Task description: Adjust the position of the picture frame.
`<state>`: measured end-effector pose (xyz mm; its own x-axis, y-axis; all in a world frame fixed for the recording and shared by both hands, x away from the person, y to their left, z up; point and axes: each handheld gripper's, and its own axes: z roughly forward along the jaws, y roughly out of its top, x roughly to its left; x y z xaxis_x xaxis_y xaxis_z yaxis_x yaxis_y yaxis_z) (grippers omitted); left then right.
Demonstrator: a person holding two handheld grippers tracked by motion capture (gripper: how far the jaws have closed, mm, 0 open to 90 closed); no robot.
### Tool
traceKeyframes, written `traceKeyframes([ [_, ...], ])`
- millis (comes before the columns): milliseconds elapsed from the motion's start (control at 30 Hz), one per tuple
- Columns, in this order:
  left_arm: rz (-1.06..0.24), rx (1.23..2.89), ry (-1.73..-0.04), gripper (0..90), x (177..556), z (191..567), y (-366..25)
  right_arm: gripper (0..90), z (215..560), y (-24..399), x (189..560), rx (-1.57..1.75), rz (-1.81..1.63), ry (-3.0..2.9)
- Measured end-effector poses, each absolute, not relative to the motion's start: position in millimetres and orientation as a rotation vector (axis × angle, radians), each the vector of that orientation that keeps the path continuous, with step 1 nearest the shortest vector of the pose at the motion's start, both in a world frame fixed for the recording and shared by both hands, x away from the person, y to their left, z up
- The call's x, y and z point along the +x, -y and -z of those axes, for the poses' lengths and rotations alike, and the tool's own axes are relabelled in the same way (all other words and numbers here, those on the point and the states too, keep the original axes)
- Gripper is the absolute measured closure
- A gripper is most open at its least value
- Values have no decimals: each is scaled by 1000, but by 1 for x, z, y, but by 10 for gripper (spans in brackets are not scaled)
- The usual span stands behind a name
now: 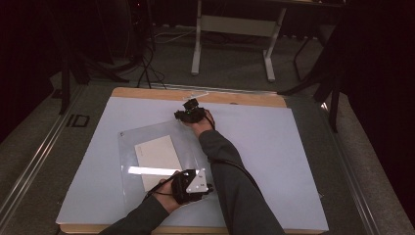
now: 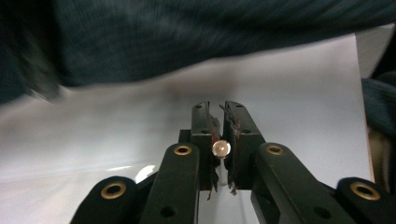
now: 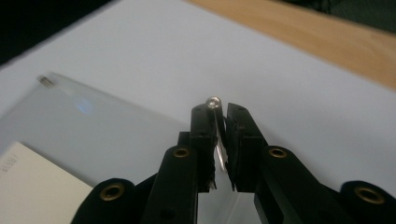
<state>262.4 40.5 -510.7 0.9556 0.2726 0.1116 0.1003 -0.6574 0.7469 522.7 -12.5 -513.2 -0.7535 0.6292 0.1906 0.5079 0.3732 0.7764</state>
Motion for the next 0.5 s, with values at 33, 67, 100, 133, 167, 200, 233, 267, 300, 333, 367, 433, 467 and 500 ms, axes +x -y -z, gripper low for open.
traceKeyframes([
  [33,-257,2266,-264,840,264,515,-41,823,515,11,523,1064,-1288,-2497],
  [67,-245,2248,-271,841,264,517,-43,815,516,12,523,1086,-1297,-2491],
  [100,-250,2242,-272,830,265,517,-44,804,517,12,523,1109,-1310,-2487],
  [133,-250,2242,-272,782,265,517,-44,804,517,12,523,1109,-1310,-2487],
  [167,-254,2219,-277,782,265,514,-48,762,517,13,523,1120,-1318,-2490],
  [200,-234,2194,-282,695,265,512,-53,688,517,16,523,1095,-1320,-2514],
  [233,-219,2176,-286,651,266,510,-58,665,517,18,521,1067,-1295,-2519],
  [267,-191,2163,-290,622,267,508,-64,656,518,20,519,1043,-1283,-2521],
  [300,-180,2150,-295,599,269,506,-71,650,517,25,517,1031,-1291,-2526],
  [333,-165,2142,-303,595,271,504,-78,637,517,31,514,1011,-1307,-2530],
  [367,-146,2135,-306,583,273,503,-84,638,517,36,511,1002,-1315,-2525],
  [433,-169,2118,-349,573,278,501,-97,637,517,47,503,984,-1318,-2527],
  [467,-159,2105,-379,572,283,499,-104,633,518,52,500,969,-1319,-2528],
  [500,-162,2085,-407,572,288,498,-110,632,519,58,496,958,-1315,-2533],
])
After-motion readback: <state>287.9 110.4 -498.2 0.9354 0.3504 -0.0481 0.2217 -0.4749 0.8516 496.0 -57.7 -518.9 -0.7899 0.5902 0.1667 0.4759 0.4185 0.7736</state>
